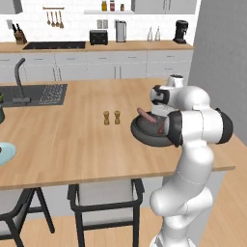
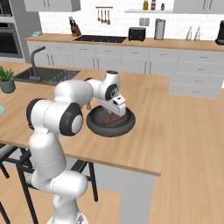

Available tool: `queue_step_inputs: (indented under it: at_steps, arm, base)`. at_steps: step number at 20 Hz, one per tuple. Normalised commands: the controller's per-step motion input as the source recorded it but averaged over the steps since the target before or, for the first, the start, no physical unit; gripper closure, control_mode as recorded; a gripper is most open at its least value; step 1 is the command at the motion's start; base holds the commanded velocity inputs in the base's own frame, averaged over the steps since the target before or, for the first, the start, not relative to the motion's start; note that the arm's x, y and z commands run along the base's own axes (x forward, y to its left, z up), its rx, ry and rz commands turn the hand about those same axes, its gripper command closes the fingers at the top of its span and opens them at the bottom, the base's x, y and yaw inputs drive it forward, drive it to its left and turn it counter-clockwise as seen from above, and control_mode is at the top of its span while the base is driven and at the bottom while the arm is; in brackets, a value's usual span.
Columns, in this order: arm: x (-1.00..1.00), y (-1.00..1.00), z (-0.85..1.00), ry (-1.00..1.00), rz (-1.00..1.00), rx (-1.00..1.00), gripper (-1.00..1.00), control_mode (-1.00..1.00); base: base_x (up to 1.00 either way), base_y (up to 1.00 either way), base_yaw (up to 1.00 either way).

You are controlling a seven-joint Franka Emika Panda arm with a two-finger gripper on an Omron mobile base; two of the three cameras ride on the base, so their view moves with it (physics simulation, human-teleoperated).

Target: Place one bun and one sausage from the bowl on each plate.

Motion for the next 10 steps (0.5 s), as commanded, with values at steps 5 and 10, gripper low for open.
queue_step_inputs:
  at_steps: [5, 10]
  arm:
    - [0.3, 0.0, -0.31, 0.01, 0.0, 0.0, -1.0, -1.0]
    - [-0.07, 0.0, -0.34, 0.0, 0.0, 0.0, -1.0, -1.0]
  base:
    - [0.0, 0.0, 0.0]
    - [0.0, 0.0, 0.0]
